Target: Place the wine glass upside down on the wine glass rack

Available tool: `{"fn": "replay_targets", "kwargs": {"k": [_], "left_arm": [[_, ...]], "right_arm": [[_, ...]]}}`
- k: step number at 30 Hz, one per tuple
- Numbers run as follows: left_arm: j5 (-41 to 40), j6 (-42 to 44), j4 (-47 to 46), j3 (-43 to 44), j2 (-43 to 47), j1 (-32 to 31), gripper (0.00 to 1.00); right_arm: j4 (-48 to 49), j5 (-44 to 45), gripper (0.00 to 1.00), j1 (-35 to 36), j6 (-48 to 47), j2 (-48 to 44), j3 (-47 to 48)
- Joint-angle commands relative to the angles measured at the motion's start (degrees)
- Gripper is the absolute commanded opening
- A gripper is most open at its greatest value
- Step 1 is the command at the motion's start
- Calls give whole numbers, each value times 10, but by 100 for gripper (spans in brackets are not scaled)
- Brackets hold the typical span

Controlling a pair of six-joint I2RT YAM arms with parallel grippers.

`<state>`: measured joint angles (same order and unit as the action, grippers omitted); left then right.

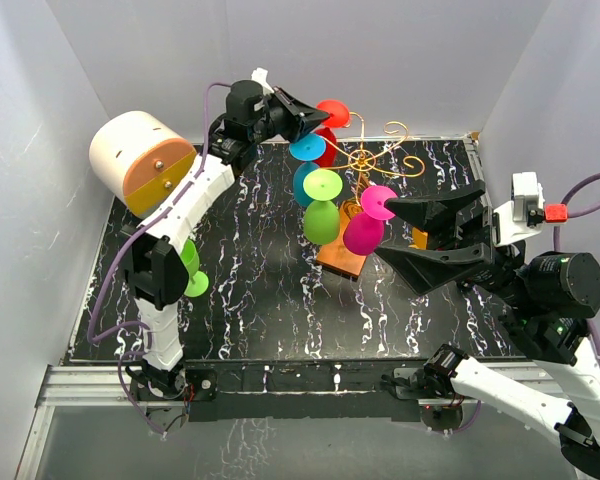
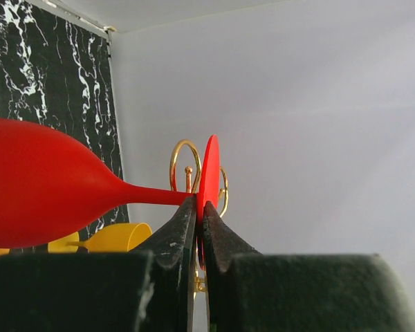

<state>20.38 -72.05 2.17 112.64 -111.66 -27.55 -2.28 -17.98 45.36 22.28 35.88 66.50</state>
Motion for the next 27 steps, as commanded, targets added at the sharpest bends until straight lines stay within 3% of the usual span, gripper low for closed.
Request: {"fn": "replay_targets", "kwargs": {"k": [1,13,27], "left_arm": [[19,8,-16,-5,47,-15,0],[4,-4,-30,-25,70,-34,0],[12,3,-24,52,9,-56,0]], "right_arm": [[32,-6,82,3,2,-3,-10],[33,2,82,3,2,-12,-17],[33,10,82,3,5,-16,-23]]}}
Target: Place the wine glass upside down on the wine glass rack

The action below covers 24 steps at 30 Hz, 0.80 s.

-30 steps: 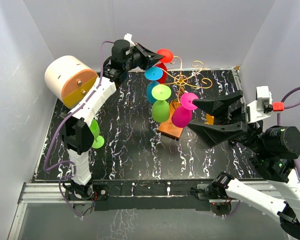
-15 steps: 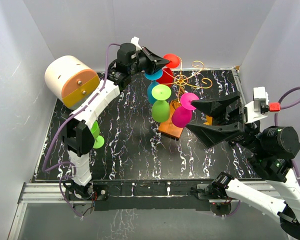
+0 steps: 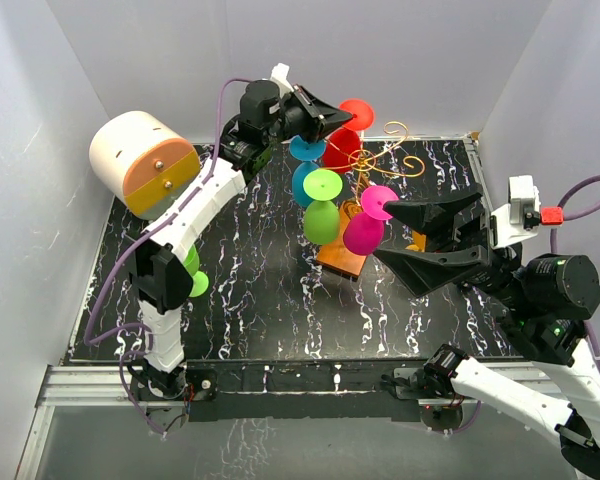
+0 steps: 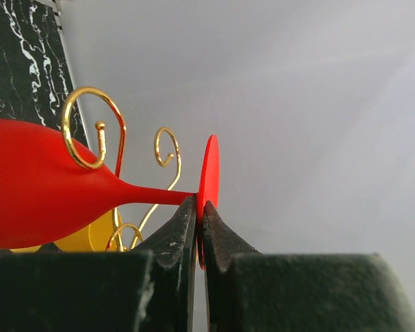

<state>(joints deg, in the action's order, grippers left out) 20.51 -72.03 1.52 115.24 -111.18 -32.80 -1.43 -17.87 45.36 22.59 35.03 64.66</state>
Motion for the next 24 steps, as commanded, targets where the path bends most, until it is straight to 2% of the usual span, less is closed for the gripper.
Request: {"fn": "replay_targets", "kwargs": {"k": [1,12,24], "left_arm": [[10,2,-19,28,2,-4,0],[14,-3,-16,114,-70,-3,0],[-37,32,17,145,-81,3,0]], "right_arm": [[24,8,82,3,2,-7,-4],[25,9,82,3,3,-4,-3],[28,15,82,3,-3,6,0]]}}
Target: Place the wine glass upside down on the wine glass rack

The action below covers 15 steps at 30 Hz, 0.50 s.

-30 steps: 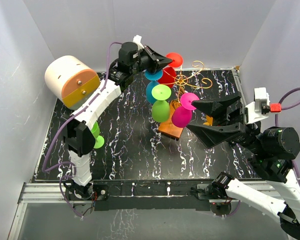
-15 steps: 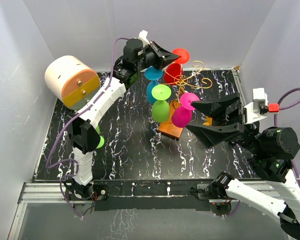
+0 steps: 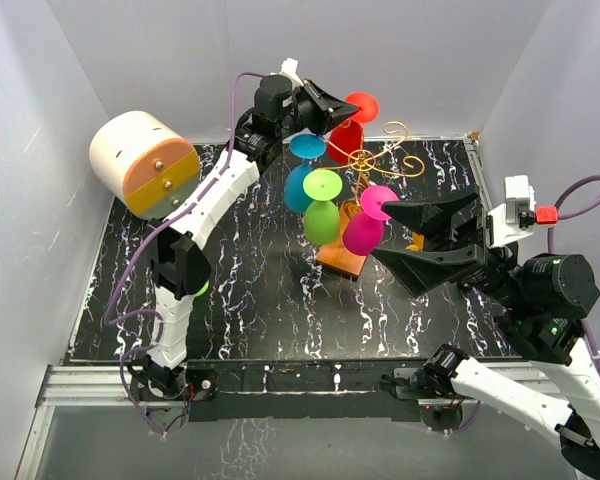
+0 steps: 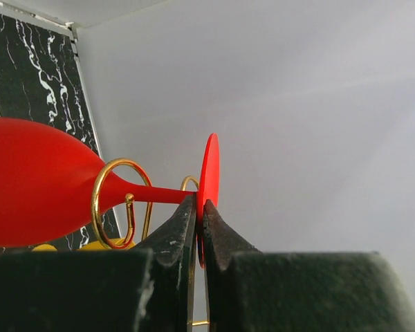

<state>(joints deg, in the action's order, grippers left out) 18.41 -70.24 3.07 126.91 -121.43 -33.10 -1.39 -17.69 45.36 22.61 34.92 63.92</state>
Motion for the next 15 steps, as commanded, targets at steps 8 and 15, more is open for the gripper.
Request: {"fn": "replay_targets", "kwargs": {"k": [8,15], "left_arm": [[-50,24,12,28,25,8,0],[-58,28,16,27,30,15,0]], "right_arm": [[33,10,82,3,-4,14,10],[33,9,82,3,-4,13,7]]}}
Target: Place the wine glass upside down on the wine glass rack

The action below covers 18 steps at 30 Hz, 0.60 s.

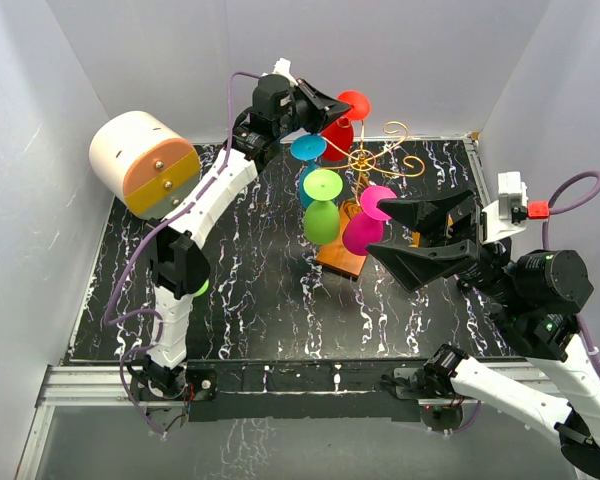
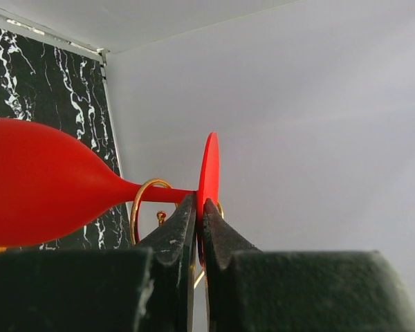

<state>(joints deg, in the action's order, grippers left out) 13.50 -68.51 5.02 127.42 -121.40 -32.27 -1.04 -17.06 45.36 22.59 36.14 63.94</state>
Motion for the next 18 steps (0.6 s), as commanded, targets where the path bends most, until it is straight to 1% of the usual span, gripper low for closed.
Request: {"fn": "replay_targets", "kwargs": {"k": [1,4,8,10,18], "left_arm": [[-8,10,-2,22,30,8,0],[-9,18,6,22,36,12,0],[-6,51,61,43,42,22,0],[-8,64,76,37,52,26,0],[11,80,86,33,62,29,0]], "right_arm": [[29,3,82,3,-3,1,7],[27,4,82,3,-3,0,7],[27,4,82,2,-2,0,6],[30,2,82,2,-1,1,4],[37,-6,82,3,6,8,0]]}}
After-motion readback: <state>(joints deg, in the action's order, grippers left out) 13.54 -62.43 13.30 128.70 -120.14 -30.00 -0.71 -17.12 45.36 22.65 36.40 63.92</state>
